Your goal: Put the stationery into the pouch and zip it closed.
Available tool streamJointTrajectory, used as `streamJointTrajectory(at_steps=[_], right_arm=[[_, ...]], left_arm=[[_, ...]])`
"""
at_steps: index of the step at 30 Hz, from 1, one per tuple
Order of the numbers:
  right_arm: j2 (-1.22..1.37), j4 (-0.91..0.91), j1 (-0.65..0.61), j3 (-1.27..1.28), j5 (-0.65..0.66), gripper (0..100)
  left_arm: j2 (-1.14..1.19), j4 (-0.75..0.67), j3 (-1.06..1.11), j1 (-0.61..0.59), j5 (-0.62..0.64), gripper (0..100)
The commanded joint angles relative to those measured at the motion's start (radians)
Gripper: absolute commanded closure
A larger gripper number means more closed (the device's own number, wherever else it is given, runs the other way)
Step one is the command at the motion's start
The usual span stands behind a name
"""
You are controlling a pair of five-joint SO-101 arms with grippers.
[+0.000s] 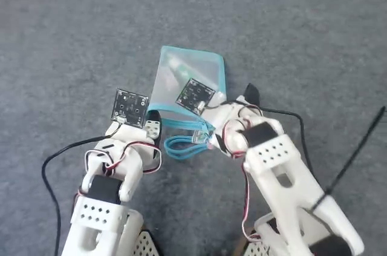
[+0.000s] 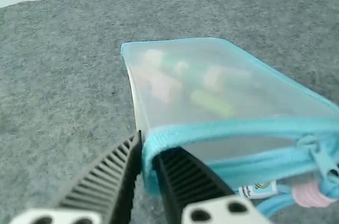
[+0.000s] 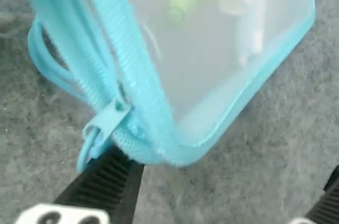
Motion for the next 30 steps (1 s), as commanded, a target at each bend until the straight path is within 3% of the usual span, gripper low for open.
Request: streamJointTrajectory(at_steps=[1, 8, 16, 21, 24, 30], right_arm=[[0.019, -0.021, 0.019, -0.098, -0.005, 51.9], [0.048, -0.038, 0.022, -0.143, 0.023, 52.6], [0.071, -0.038, -0.081, -0.16, 0.021, 83.5], [0.074, -0.028, -0.084, -0.206, 0.003, 86.6], [0.082, -0.027, -0.082, -0.236, -0.021, 99.1], [0.082, -0.019, -0.056, -0.282, -0.138, 99.3]], left_arm=[[-0.009, -0.017, -0.022, 0.002, -0.003, 99], [-0.009, -0.017, -0.022, 0.002, -0.003, 99], [-0.009, -0.017, -0.022, 0.002, -0.003, 99], [-0.009, -0.017, -0.021, 0.002, -0.003, 99], [-0.009, -0.018, -0.019, 0.005, -0.003, 99], [-0.015, -0.018, -0.022, 0.008, -0.006, 99]])
